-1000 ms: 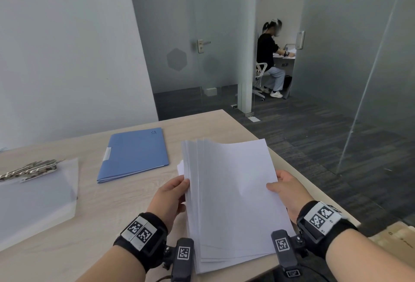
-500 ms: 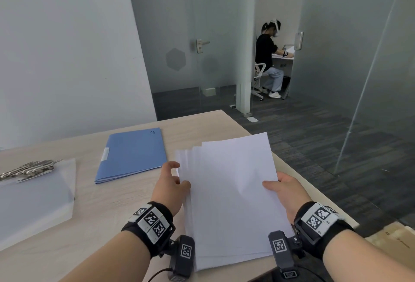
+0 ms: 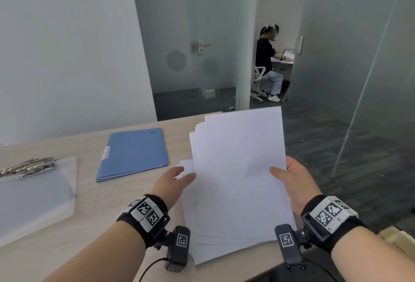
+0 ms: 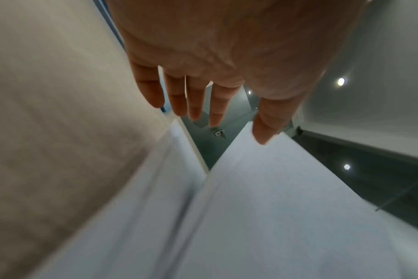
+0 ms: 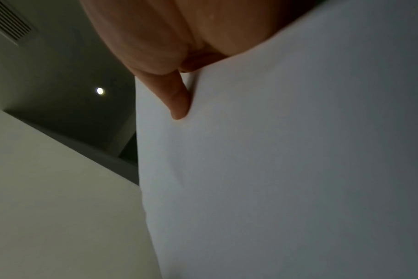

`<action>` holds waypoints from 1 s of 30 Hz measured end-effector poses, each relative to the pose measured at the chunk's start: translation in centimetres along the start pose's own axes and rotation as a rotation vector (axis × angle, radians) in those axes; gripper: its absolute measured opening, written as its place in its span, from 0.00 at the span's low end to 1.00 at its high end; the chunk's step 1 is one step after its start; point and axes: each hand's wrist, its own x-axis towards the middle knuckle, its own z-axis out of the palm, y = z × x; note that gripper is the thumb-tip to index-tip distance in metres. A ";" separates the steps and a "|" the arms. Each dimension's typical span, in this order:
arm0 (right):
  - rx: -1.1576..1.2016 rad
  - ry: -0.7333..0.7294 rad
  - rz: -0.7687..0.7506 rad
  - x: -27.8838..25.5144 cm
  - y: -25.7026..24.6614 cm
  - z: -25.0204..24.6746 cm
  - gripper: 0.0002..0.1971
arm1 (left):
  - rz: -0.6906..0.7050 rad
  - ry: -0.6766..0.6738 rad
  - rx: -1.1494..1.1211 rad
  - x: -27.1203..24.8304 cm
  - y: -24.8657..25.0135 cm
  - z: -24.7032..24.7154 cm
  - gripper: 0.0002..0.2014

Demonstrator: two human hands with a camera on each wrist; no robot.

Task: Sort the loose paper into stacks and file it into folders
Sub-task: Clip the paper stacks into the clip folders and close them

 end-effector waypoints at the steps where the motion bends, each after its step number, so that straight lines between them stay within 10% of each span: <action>1: 0.037 -0.024 -0.006 -0.2 -0.5 0.3 0.14 | 0.005 -0.028 -0.089 -0.4 0.5 -0.2 0.31; 8: 0.208 -0.209 -0.038 -2.5 -3.2 4.8 0.16 | 0.073 -0.101 -0.629 -3.5 2.6 -2.6 0.12; 30: 0.021 -0.626 0.029 -6.5 1.7 27.2 0.10 | 0.156 0.351 -0.542 -9.9 -8.1 -20.9 0.12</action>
